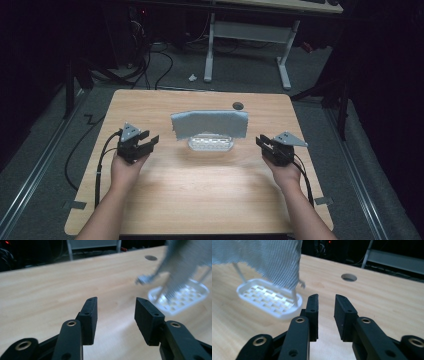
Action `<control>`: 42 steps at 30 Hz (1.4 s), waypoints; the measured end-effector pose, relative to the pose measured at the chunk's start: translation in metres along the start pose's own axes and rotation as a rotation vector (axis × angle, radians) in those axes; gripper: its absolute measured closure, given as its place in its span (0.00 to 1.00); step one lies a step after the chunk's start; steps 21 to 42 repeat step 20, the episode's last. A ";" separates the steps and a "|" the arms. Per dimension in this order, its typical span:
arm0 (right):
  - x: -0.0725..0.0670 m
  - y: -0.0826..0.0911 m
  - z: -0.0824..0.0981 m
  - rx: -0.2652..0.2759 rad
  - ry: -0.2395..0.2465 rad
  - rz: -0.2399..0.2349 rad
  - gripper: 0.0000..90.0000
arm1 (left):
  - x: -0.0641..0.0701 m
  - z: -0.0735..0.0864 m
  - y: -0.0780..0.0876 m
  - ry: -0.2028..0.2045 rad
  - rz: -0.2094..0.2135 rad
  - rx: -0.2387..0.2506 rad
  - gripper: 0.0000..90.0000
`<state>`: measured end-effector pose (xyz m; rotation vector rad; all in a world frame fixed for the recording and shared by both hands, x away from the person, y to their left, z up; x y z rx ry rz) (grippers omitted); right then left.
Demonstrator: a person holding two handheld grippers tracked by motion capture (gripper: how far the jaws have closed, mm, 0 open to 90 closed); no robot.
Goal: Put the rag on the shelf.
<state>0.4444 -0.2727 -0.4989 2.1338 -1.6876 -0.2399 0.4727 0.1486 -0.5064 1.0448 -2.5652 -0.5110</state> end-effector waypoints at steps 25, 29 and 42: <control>-0.046 0.085 0.077 -0.117 0.064 0.011 0.56 | 0.124 0.095 0.030 -0.081 0.176 -0.217 0.52; -0.046 0.085 0.077 -0.117 0.064 0.011 0.56 | 0.124 0.095 0.030 -0.081 0.176 -0.217 0.52; -0.046 0.085 0.077 -0.117 0.064 0.011 0.56 | 0.124 0.095 0.030 -0.081 0.176 -0.217 0.52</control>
Point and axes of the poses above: each handheld gripper's, and its own axes: y roughly backward along the jaws, z roughly out of its underside, x roughly to its right, the point moved 6 cm from there along -y, roughly forward along the jaws, and after that the axes turned 12 degrees about z, right-handed, at the moved point
